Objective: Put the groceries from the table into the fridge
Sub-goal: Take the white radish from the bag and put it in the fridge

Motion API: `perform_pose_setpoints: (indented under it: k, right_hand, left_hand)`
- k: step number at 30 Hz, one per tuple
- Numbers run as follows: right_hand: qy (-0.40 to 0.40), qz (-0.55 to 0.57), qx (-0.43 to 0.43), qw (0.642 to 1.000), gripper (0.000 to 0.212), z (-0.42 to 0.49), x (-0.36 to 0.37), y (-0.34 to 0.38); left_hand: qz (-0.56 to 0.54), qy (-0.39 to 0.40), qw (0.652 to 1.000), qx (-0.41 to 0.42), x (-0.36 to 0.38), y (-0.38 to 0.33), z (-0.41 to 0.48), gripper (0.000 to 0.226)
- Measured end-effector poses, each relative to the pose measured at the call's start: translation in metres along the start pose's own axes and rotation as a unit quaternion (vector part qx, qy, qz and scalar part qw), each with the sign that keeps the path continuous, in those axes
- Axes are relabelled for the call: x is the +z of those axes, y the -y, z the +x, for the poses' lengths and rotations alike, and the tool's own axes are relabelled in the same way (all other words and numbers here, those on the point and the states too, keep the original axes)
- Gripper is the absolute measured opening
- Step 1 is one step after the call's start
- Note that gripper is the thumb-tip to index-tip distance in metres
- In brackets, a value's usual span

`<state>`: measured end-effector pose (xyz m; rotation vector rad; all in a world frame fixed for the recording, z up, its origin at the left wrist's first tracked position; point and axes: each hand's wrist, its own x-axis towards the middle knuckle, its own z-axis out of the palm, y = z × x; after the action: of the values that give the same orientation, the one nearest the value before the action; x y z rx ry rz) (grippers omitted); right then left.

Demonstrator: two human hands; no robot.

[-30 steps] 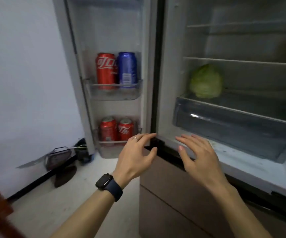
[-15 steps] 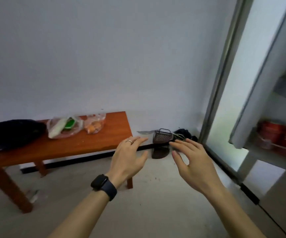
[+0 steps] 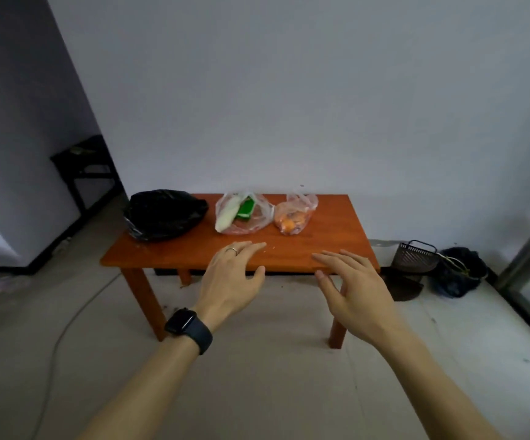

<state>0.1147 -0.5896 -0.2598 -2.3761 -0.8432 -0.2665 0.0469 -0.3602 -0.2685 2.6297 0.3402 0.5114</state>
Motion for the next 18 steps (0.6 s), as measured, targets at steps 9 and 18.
perform_pose_setpoints:
  k: [9, 18]
  right_hand:
    - [0.042, 0.027, 0.015, 0.999, 0.038, 0.092, 0.086, 0.008]
    - [0.104, 0.066, 0.028, 0.992, 0.037, 0.212, 0.190, -0.030]
  left_hand:
    - [-0.021, 0.033, 0.998, -0.056, 0.012, 0.101, 0.066, 0.048]
    - [-0.004, 0.062, 0.991, -0.117, 0.045, 0.190, 0.181, 0.047]
